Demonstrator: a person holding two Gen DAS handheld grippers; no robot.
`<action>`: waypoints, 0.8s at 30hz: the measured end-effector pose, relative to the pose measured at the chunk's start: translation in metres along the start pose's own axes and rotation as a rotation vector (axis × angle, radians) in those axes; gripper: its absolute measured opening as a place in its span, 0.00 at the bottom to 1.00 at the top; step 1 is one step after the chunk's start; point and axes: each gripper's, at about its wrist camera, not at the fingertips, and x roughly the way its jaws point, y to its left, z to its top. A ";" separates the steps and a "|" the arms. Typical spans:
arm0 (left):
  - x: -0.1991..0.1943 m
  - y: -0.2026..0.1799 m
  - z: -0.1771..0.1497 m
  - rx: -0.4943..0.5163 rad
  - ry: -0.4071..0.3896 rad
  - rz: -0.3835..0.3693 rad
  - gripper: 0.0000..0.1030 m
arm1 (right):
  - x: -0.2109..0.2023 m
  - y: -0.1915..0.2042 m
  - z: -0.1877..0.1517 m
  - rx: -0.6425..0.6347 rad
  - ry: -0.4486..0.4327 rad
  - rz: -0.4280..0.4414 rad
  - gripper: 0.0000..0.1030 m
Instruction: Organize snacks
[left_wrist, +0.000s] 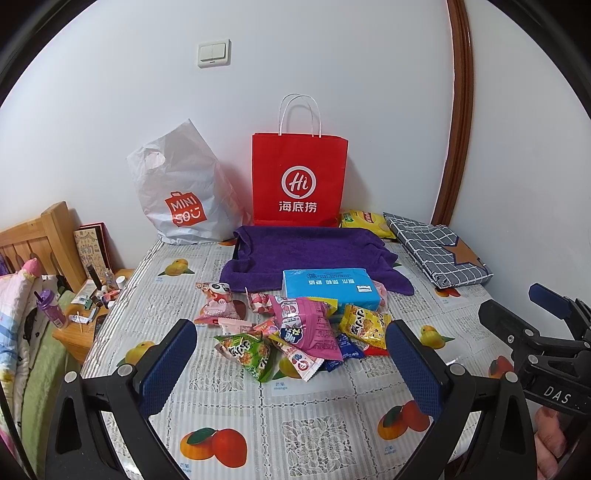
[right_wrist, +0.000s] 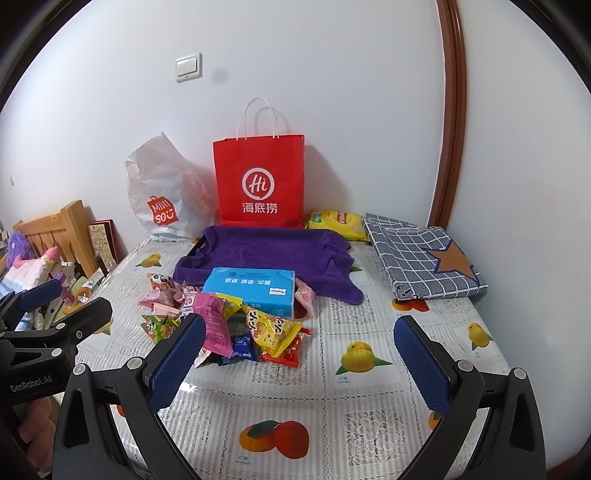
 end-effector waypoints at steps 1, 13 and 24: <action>0.000 0.000 0.000 0.000 0.000 0.000 0.99 | 0.001 0.000 0.000 0.000 0.000 0.001 0.98; 0.012 0.010 0.003 -0.020 0.017 0.013 1.00 | 0.019 0.001 0.000 0.001 0.021 -0.004 0.98; 0.057 0.034 -0.006 -0.047 0.083 0.041 0.99 | 0.063 -0.005 -0.010 -0.016 0.050 0.031 1.00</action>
